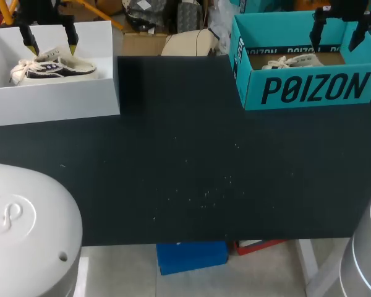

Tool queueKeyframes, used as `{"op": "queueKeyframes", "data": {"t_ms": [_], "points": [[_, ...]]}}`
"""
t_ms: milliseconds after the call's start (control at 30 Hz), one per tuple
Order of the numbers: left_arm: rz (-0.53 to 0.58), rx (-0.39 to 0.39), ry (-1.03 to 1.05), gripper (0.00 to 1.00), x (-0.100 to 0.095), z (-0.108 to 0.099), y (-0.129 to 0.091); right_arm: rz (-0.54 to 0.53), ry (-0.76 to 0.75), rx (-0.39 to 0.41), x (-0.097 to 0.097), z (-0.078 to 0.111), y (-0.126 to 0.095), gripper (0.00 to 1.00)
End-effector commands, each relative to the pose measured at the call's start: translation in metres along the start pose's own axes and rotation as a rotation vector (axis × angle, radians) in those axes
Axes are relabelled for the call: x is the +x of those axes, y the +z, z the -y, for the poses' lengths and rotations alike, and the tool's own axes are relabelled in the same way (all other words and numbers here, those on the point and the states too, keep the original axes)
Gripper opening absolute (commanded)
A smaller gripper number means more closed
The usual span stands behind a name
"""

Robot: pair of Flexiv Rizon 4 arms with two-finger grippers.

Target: Take the shoe out of the shoebox, open the shoe tongue, remove and reinsert the insole, then place the shoe into the shoebox

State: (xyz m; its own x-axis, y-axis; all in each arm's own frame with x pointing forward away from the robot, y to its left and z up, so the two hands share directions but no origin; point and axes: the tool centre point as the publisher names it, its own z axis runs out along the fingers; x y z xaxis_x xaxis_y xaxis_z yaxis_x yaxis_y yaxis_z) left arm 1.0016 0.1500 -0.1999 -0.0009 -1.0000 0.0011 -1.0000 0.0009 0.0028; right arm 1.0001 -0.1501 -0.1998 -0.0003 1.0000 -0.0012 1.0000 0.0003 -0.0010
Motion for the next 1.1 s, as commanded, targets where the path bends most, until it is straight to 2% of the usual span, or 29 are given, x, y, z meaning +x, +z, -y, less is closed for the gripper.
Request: {"op": "queueKeyframes", "data": {"t_ms": [33,467,533,567,633,733,800,967,1100], "points": [[0.000,0.000,0.000,1.00,0.000,0.000,0.000,0.000,0.000,0.000,0.000,0.000,0.000,1.00],[0.000,0.000,0.000,1.00,0.000,0.000,0.000,0.000,0.000,0.000,0.000,0.000,0.000,1.00],[0.012,0.052,0.111,1.00,0.006,0.000,-0.002,0.000,0.000,0.000,0.000,0.000,0.000,1.00],[-0.020,0.062,0.197,1.00,0.008,0.000,-0.004,0.000,0.000,0.000,0.000,0.000,0.000,1.00],[-0.007,0.117,0.384,1.00,0.010,0.000,-0.006,0.000,0.000,0.000,0.000,0.000,0.000,1.00],[0.061,0.129,0.629,1.00,0.003,0.007,-0.004,0.000,0.000,0.000,0.000,0.000,0.000,1.00],[0.029,0.113,0.815,1.00,-0.006,0.012,-0.005,0.000,0.000,0.000,0.000,0.000,0.000,1.00],[0.063,0.028,1.209,1.00,-0.048,0.040,0.012,0.000,0.000,0.000,0.000,0.000,0.000,1.00],[0.063,0.028,1.209,1.00,-0.048,0.040,0.012,0.000,0.000,0.000,0.000,0.000,0.000,1.00]]}}
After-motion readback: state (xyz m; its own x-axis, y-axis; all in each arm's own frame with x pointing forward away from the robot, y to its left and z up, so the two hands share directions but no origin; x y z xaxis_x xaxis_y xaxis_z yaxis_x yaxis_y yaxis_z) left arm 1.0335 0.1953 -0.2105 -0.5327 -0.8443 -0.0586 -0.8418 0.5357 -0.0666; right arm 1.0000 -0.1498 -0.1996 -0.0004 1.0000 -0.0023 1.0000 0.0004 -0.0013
